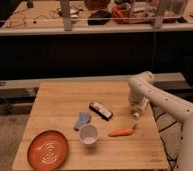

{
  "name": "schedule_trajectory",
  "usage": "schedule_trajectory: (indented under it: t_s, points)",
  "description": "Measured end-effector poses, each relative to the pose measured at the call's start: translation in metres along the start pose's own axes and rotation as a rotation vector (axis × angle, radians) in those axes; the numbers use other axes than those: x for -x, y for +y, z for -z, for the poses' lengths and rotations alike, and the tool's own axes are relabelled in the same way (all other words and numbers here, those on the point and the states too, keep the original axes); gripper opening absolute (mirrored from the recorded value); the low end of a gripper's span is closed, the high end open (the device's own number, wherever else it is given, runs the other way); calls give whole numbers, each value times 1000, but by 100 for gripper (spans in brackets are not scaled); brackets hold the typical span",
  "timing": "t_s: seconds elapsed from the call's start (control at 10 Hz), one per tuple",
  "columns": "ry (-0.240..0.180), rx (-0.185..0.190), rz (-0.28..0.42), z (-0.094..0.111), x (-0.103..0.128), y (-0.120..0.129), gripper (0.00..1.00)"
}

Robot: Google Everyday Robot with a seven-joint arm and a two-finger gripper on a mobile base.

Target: Push the eraser across the table

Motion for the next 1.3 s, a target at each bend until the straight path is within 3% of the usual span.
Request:
schedule_trajectory:
  t_s: [0.2,0.4,1.3]
  points:
    - [0,6,-5,-3,-3,0,4]
    - [-2,11,24,-5,16,2,4]
    - [3,24,111,-12,58,5,4]
